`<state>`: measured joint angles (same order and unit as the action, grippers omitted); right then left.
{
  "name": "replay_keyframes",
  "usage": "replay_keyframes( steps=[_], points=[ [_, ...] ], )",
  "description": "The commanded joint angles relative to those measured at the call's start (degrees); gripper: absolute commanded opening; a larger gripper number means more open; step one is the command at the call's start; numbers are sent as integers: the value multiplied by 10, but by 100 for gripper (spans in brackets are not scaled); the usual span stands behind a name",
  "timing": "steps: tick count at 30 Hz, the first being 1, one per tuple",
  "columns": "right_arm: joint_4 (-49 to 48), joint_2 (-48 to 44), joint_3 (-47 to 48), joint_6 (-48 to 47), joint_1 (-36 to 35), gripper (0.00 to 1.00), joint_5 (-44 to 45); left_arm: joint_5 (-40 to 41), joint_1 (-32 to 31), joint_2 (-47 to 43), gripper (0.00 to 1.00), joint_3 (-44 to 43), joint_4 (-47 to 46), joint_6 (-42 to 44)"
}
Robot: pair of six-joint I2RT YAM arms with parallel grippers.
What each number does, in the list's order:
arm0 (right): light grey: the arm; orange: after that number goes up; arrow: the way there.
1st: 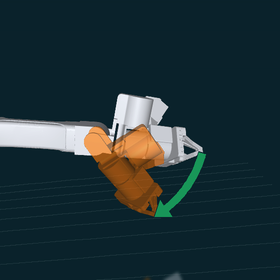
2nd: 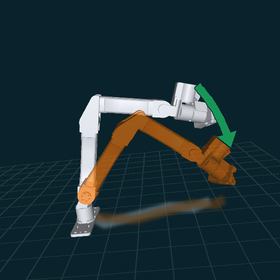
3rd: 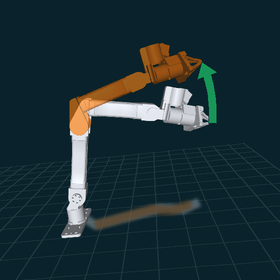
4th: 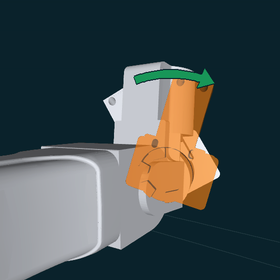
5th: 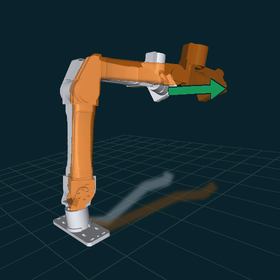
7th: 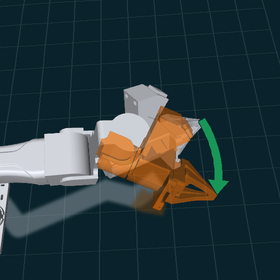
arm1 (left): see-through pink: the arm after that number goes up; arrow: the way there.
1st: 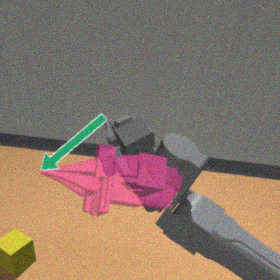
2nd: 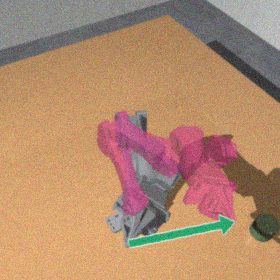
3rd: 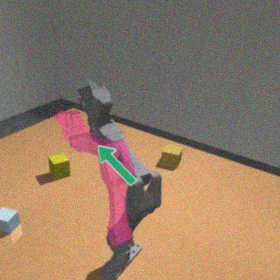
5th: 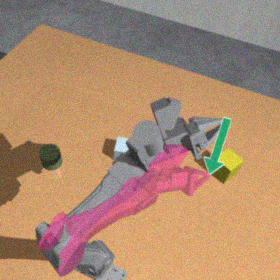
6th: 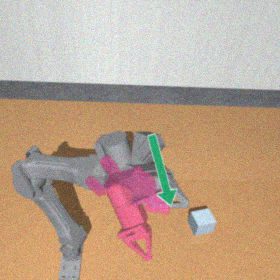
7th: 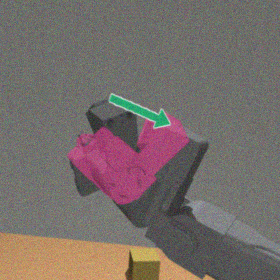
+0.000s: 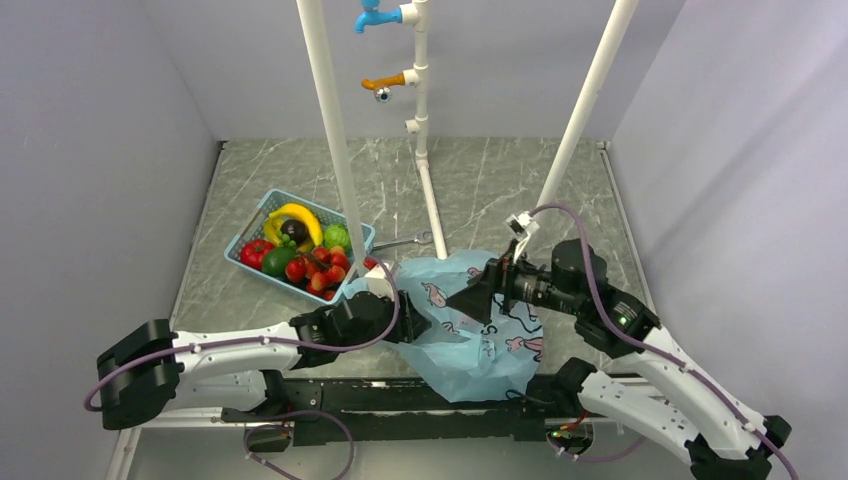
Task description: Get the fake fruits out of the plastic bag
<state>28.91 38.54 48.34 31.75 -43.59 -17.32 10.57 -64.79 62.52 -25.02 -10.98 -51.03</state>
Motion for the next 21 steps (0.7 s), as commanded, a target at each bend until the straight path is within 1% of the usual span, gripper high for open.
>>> replay_keyframes(
  steps=[1,2,3,4,6,9,10,11,13,15,20,21],
  points=[
    [-120,67,-10,-24,-5,87,-171,-8,-10,20,51,-20,-40,-17],
    [-127,79,-20,-19,-8,76,-184,-4,-10,22,51,-21,-34,-20],
    [-128,86,-35,-16,-12,70,-198,2,-10,22,51,-22,-28,-22],
    [-132,90,-53,-7,-24,67,-205,8,-10,22,52,-23,-23,-20],
    [-131,89,-102,10,-62,67,-183,20,-9,23,53,-30,-2,-15],
    [-120,83,-194,39,-126,66,-90,30,-2,25,55,-39,26,-6],
    [-119,83,-219,52,-134,66,-69,29,3,26,57,-42,30,-6],
    [-116,86,-245,66,-136,64,-46,27,8,28,57,-43,32,-4],
    [-102,85,-281,91,-136,57,3,28,16,34,58,-48,37,-3],
    [-94,76,-299,106,-135,52,26,32,20,38,60,-54,43,1],
    [-112,71,-322,124,-137,51,42,29,30,39,62,-70,43,16],
    [-115,74,-323,120,-137,53,46,23,32,40,62,-73,43,22]
  ],
)
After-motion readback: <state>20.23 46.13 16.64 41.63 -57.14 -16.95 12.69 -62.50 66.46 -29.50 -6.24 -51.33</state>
